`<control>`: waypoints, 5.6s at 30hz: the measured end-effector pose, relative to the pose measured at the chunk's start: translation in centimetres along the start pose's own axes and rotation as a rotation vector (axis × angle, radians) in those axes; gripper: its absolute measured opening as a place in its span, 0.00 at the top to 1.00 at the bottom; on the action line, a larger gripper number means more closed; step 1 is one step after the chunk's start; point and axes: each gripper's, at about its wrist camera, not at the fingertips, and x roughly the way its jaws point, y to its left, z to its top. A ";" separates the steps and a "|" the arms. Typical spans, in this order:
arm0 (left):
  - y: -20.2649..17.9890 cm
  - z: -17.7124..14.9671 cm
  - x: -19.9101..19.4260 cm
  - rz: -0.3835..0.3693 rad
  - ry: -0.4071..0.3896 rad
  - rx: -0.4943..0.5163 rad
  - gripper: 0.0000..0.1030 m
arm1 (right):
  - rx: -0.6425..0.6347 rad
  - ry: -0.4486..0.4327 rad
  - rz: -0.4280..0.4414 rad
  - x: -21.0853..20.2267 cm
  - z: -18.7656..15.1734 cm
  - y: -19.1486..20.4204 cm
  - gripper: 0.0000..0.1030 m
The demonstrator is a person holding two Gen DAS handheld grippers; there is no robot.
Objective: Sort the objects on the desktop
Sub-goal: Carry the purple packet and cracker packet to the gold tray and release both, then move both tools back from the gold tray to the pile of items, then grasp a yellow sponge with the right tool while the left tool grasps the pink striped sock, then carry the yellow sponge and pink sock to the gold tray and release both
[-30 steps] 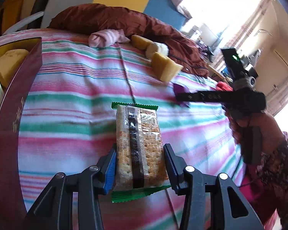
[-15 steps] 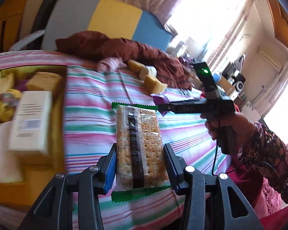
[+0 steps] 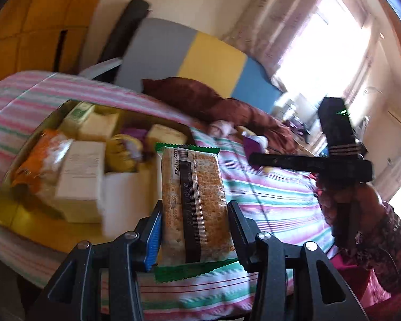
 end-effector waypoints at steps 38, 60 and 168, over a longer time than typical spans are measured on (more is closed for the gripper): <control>1.9 -0.3 2.2 0.144 0.043 -0.052 0.29 | 0.118 -0.060 0.021 3.0 2.2 3.7 0.38; -4.8 -0.1 3.8 0.099 0.087 0.080 0.29 | 0.130 -0.092 -0.155 -0.6 -1.1 -2.4 0.36; -15.1 -1.2 20.2 0.063 0.203 0.197 0.81 | 0.422 -0.041 -0.081 -2.9 -2.9 -23.8 0.58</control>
